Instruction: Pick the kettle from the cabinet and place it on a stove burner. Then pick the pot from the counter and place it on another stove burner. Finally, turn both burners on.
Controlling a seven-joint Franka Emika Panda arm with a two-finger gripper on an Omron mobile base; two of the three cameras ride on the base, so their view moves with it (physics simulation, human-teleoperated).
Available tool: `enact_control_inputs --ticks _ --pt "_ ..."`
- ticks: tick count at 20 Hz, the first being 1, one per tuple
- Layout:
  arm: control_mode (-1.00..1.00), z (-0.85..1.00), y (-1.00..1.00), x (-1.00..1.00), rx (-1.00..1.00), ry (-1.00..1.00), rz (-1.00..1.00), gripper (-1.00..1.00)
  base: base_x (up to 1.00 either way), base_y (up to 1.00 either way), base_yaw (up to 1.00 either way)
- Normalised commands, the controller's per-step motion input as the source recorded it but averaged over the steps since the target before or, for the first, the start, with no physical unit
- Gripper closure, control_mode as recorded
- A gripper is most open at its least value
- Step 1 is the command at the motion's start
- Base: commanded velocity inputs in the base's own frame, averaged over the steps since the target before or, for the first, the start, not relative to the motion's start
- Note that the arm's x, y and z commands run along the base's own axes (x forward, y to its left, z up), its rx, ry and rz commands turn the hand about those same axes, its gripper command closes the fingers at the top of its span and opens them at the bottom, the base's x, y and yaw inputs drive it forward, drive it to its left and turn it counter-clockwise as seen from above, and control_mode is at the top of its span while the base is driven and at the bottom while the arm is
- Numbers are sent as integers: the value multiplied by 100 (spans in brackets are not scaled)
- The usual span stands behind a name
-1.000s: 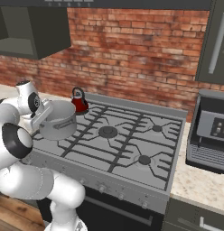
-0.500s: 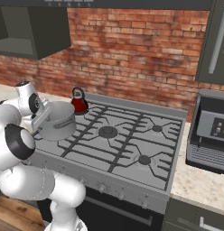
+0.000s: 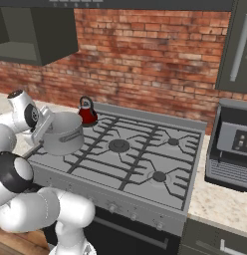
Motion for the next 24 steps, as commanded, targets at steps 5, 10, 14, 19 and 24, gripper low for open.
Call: enact_control_inputs --ticks 5,10,14,19,24 --pt "-100 31 0 -19 -5 -12 0 -100 0 0 0" --pt "-100 34 0 -20 -6 -12 0 -100 0 0 0" --pt "-100 32 0 -26 -7 -13 0 -100 0 0 0" --pt "-100 25 3 -33 -7 -12 0 -100 0 0 0" --pt "-100 13 8 -33 -7 -9 0 -100 0 0 0"
